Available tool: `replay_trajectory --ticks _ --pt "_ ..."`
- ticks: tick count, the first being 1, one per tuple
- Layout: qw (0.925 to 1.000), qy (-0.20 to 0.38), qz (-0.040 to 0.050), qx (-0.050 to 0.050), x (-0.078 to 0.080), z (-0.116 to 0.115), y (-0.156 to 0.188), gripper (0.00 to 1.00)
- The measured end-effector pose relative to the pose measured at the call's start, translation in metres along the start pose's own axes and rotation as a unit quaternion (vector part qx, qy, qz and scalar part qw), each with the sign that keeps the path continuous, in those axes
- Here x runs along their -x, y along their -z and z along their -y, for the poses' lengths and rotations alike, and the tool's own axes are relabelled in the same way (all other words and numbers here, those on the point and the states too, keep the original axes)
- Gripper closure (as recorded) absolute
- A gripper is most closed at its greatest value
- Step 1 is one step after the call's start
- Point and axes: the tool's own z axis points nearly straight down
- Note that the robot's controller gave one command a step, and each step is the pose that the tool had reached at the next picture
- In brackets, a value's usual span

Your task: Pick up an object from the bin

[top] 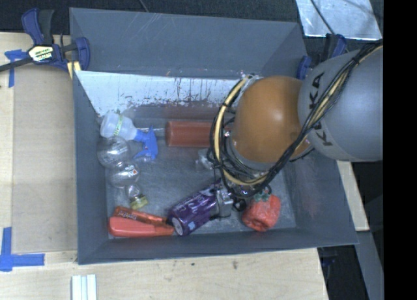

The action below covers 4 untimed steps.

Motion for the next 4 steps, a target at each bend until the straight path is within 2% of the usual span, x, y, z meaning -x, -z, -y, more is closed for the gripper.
replay_trajectory --ticks 1,2,3,4 --pt "0.9974 -0.073 0.0025 0.001 -0.005 0.034 -0.040 0.00" --pt "0.9999 -0.012 -0.0006 0.000 -0.007 0.023 -0.066 1.00" --pt "0.9999 -0.013 -0.0006 0.001 -0.007 0.023 -0.066 1.00" --pt "0.9997 -0.024 0.0003 0.001 0.014 0.018 0.053 1.00"
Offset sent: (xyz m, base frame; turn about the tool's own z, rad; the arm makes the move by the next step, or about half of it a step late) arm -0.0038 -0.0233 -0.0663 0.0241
